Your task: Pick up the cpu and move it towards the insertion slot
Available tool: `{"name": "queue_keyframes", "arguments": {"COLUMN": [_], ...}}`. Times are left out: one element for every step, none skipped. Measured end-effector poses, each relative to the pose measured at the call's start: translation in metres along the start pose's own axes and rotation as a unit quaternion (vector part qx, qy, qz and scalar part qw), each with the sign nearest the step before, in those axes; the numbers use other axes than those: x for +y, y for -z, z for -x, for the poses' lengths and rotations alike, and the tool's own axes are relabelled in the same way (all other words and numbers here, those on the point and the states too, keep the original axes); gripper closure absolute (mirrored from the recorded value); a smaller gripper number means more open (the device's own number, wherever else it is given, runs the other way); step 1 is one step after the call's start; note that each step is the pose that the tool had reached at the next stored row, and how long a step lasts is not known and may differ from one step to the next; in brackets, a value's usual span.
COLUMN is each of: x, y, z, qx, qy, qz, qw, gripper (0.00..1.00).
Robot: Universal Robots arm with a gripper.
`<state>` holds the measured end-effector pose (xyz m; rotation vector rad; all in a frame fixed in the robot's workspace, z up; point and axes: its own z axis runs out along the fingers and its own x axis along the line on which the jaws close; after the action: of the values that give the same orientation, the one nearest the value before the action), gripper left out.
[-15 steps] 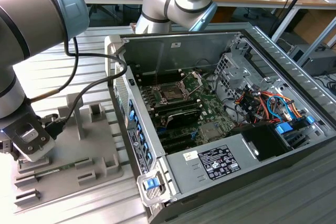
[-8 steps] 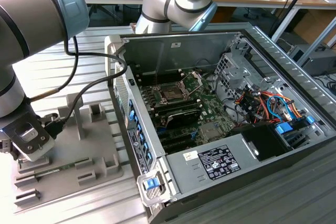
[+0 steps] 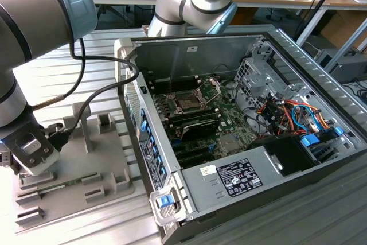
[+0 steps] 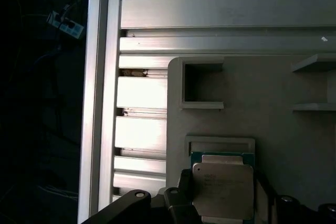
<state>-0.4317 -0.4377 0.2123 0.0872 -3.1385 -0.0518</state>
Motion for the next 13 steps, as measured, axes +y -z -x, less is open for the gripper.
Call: {"name": "queue_keyframes", "arguments": {"x": [0.0, 0.0, 0.0, 0.0, 0.0, 0.0, 0.0, 0.0001, 0.0001, 0.0001, 0.0001, 0.0001, 0.0001], "y": [0.0002, 0.0004, 0.0007, 0.0011, 0.0014, 0.0016, 0.0019, 0.0022, 0.0026, 0.0029, 0.0031, 0.0035, 0.004], "z": [0.0, 0.0, 0.0, 0.0, 0.0, 0.0, 0.0, 0.0, 0.0, 0.0, 0.0, 0.0, 0.0], "qx": [0.0, 0.0, 0.0, 0.0, 0.0, 0.0, 0.0, 0.0, 0.0, 0.0, 0.0, 0.0, 0.0], "qy": [0.0, 0.0, 0.0, 0.0, 0.0, 0.0, 0.0, 0.0, 0.0, 0.0, 0.0, 0.0, 0.0], "qz": [0.0, 0.0, 0.0, 0.0, 0.0, 0.0, 0.0, 0.0, 0.0, 0.0, 0.0, 0.0, 0.0], "qw": [1.0, 1.0, 1.0, 1.0, 1.0, 1.0, 1.0, 1.0, 1.0, 1.0, 1.0, 1.0, 1.0], "gripper": [0.45, 0.45, 0.45, 0.45, 0.45, 0.45, 0.45, 0.45, 0.45, 0.45, 0.45, 0.45, 0.45]}}
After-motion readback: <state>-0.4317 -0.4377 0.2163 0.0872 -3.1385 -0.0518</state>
